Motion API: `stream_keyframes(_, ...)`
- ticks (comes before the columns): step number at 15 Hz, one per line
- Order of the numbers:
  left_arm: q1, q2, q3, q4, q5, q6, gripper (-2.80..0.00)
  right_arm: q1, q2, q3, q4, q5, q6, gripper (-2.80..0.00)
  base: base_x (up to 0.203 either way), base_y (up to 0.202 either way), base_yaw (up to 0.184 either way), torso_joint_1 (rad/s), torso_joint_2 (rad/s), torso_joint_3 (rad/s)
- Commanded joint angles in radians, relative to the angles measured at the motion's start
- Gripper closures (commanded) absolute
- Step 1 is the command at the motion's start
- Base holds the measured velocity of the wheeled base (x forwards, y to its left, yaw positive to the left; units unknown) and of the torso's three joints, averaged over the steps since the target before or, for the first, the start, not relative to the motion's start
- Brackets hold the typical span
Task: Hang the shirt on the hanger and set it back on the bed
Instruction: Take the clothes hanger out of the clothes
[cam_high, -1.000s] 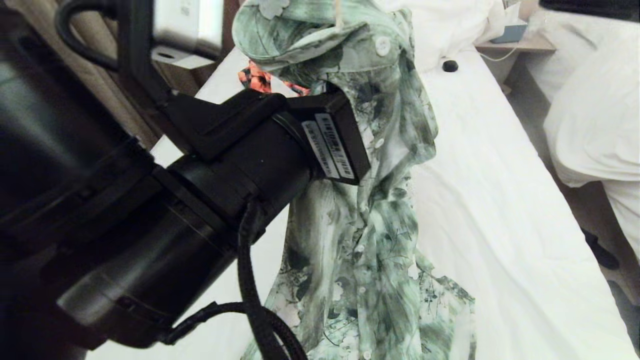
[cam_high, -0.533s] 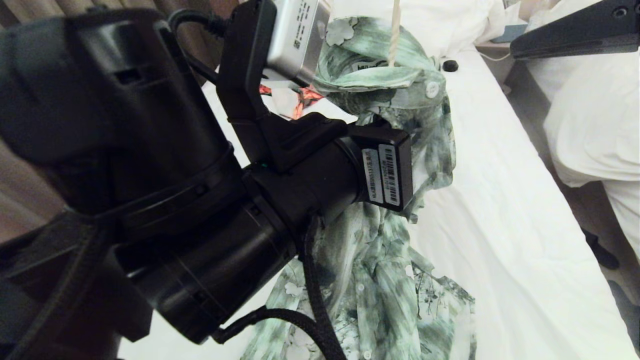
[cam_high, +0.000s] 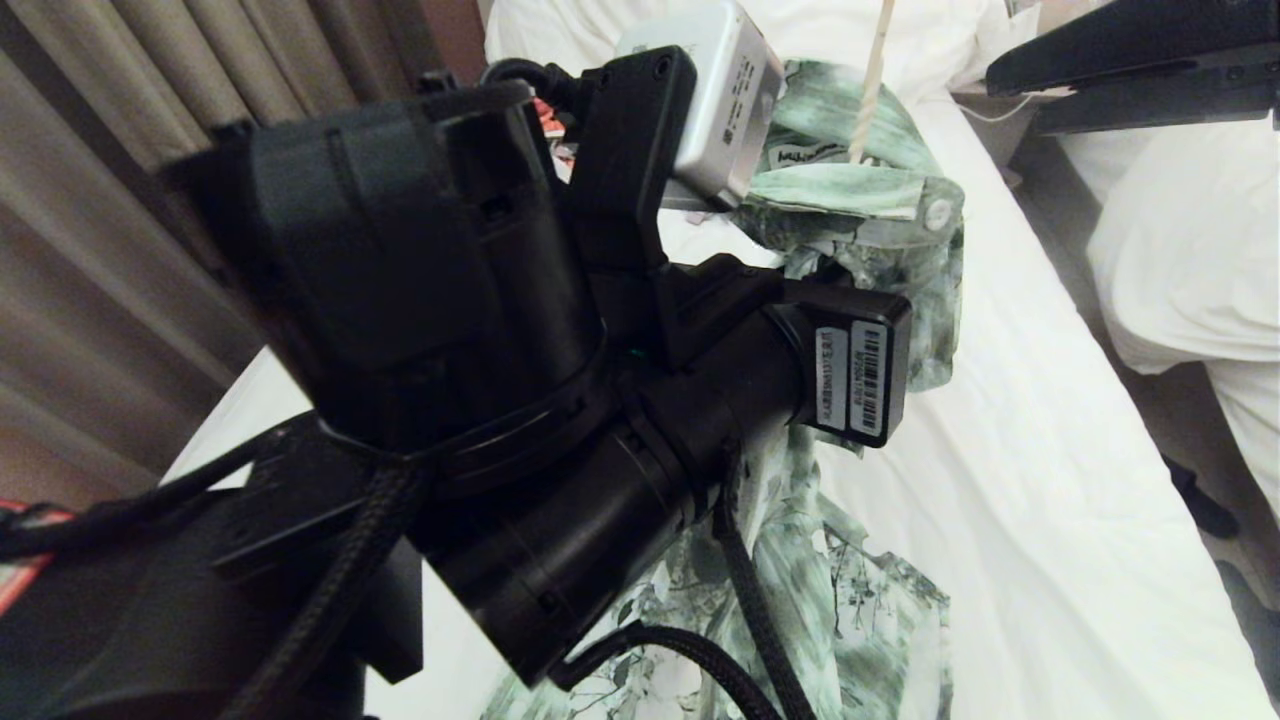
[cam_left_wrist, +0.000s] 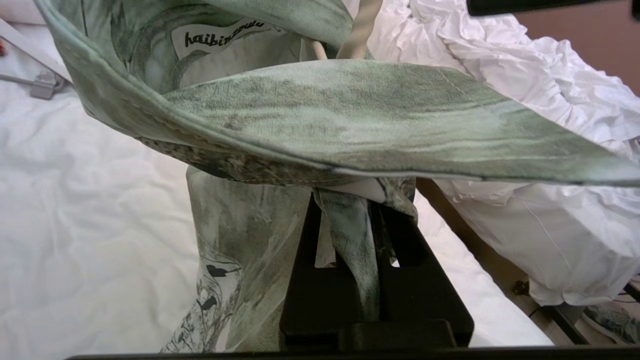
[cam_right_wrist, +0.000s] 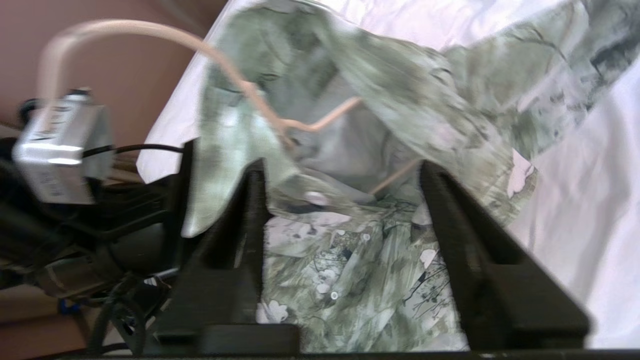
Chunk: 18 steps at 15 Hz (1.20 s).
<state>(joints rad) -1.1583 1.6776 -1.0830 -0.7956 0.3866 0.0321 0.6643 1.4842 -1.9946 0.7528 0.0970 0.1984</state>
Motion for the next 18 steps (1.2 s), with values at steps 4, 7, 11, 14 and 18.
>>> stream_keyframes(4,-0.014,0.045,-0.040,0.006,0.002,0.000,0.00,0.009,-0.001,0.012,-0.015,0.028,-0.070,-2.80,0.000,0.000,0.000,0.000,0.00,0.000)
stream_keyframes(7,-0.024,0.045,-0.051,0.008,0.002,0.000,0.00,0.023,0.014,0.025,-0.061,0.036,-0.118,-2.80,0.000,0.000,0.000,0.000,0.00,0.000)
stream_keyframes(11,-0.033,0.045,-0.060,0.009,0.002,0.000,0.00,0.037,0.037,0.023,-0.087,0.038,-0.139,0.00,0.000,0.000,0.000,0.000,0.00,0.000)
stream_keyframes(14,-0.038,0.042,-0.059,0.009,0.002,0.000,0.00,0.051,0.051,0.023,-0.089,0.040,-0.154,0.00,0.000,0.000,0.000,0.000,0.00,0.000)
stream_keyframes(18,-0.072,0.030,-0.058,0.011,0.005,0.000,0.00,0.052,0.076,0.025,-0.162,0.039,-0.162,0.00,0.000,0.000,0.000,0.000,0.00,0.000)
